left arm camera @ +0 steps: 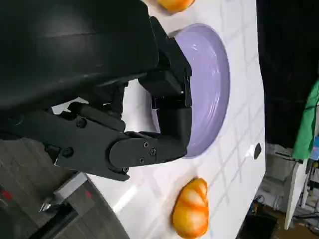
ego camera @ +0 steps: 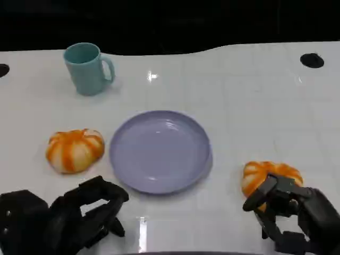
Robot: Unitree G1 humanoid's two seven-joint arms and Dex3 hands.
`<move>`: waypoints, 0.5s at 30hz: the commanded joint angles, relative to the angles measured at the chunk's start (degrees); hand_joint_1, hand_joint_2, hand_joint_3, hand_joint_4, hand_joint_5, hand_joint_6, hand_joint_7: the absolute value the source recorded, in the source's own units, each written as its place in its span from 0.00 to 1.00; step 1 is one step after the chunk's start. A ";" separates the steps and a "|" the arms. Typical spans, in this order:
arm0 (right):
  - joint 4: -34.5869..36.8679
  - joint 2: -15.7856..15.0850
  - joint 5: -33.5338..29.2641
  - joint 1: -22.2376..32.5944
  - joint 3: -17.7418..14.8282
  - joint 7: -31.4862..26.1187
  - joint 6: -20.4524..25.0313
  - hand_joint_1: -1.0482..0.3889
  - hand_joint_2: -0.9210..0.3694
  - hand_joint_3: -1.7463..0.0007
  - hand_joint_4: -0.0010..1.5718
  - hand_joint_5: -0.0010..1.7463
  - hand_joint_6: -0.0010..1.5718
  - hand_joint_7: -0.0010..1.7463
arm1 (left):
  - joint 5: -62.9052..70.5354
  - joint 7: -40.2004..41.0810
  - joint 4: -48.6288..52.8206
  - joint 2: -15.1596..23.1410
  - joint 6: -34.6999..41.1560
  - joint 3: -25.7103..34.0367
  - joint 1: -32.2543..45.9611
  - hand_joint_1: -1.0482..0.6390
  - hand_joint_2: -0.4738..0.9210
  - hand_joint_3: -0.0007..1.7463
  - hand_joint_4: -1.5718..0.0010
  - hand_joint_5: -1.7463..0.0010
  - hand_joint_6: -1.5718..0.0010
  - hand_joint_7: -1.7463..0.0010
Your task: Grasp the bread from the table and place it into the plate.
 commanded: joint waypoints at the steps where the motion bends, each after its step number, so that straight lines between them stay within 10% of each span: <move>1: 0.63 -0.41 -0.08 -0.26 -0.37 -0.31 -0.88 0.53 0.23 0.49 0.47 0.94 0.46 0.74 | -0.18 -0.39 0.58 0.81 -0.51 0.49 -0.29 0.39 0.96 0.28 0.61 0.00 0.59 0.26; 15: 1.70 -0.10 -0.33 -0.75 -0.37 -0.48 -1.16 0.53 0.22 0.49 0.47 0.95 0.46 0.75 | -0.10 -0.43 2.08 0.88 -1.22 0.49 -0.94 0.37 0.96 0.28 0.60 0.01 0.59 0.26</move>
